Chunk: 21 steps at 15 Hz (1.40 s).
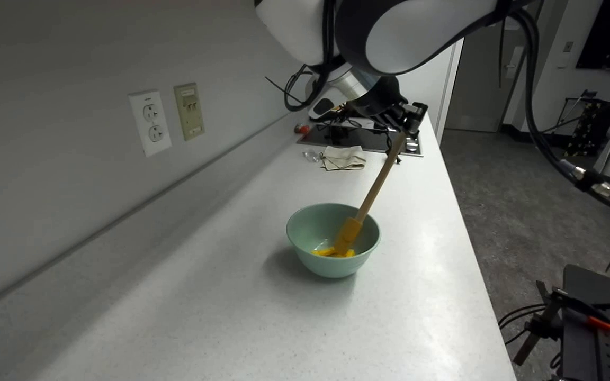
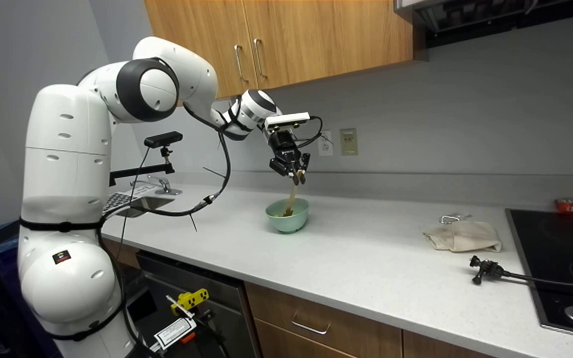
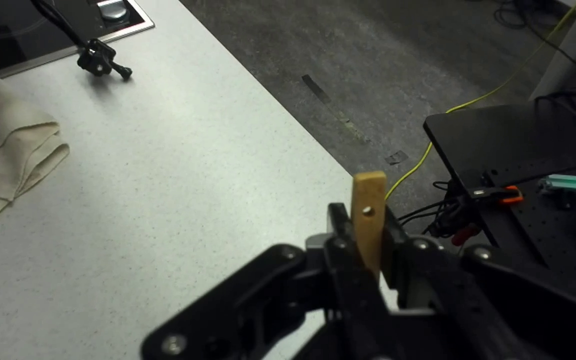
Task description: Use the ladle to stir in the bowl
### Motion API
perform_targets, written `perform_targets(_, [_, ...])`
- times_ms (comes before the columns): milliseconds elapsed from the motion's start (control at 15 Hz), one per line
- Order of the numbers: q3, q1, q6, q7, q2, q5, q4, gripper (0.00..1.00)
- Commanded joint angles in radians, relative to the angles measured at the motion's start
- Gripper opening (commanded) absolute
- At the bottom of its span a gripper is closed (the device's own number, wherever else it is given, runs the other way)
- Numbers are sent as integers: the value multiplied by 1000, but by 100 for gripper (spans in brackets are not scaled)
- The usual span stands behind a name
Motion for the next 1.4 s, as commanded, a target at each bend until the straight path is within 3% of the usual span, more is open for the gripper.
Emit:
perform_targets(0, [-4,5,-32,-17,27,-14,18,4])
perform_targets(467, [8,-1,6,-17,66,27,44,4])
perform_targets(1133, [-2,-9,113,2,-7,5,-2,4])
perform_targets(1333, [-8,-2,81,0,-16,-8,-1,4])
